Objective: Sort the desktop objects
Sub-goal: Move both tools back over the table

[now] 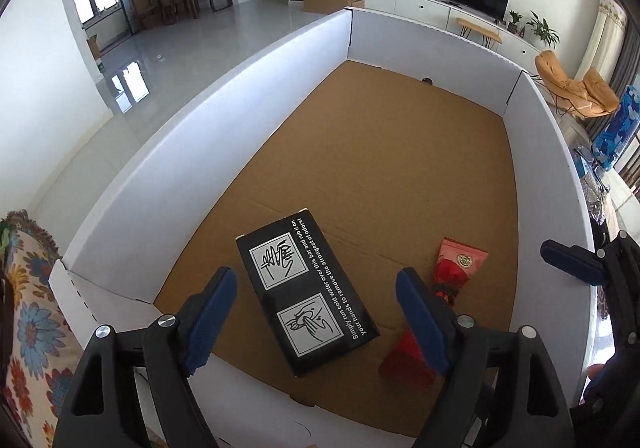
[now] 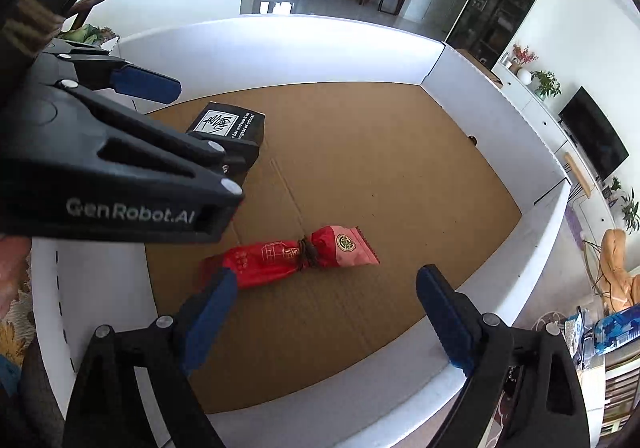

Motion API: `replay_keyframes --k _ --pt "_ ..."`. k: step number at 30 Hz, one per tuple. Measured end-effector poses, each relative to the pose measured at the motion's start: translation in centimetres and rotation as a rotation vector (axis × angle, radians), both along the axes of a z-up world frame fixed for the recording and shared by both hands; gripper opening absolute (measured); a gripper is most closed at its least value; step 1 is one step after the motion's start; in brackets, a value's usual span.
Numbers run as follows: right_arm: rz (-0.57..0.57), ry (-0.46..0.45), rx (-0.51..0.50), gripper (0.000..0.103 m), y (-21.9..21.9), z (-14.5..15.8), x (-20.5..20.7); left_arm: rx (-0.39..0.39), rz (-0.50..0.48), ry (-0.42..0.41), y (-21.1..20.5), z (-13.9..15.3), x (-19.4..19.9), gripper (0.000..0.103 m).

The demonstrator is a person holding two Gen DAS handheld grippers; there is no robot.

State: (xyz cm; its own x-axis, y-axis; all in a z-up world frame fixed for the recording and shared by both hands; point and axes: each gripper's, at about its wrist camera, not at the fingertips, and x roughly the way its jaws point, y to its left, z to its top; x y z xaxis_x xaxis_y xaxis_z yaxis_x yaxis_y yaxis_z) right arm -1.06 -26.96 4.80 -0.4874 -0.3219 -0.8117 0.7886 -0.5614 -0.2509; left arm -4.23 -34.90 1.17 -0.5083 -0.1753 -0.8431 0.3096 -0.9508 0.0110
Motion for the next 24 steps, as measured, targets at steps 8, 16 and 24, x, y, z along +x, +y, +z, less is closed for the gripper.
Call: replay_keyframes --k 8,16,24 --pt "-0.12 0.197 -0.317 0.103 9.5 3.7 2.2 -0.064 0.02 0.249 2.9 5.8 5.3 0.081" --pt "-0.499 0.128 -0.258 0.103 29.1 -0.7 6.5 -0.003 -0.319 0.376 15.3 10.0 8.6 0.103" --pt "-0.802 -0.022 -0.179 0.103 43.6 -4.9 7.9 0.115 -0.566 0.167 30.4 0.9 5.0 0.103"
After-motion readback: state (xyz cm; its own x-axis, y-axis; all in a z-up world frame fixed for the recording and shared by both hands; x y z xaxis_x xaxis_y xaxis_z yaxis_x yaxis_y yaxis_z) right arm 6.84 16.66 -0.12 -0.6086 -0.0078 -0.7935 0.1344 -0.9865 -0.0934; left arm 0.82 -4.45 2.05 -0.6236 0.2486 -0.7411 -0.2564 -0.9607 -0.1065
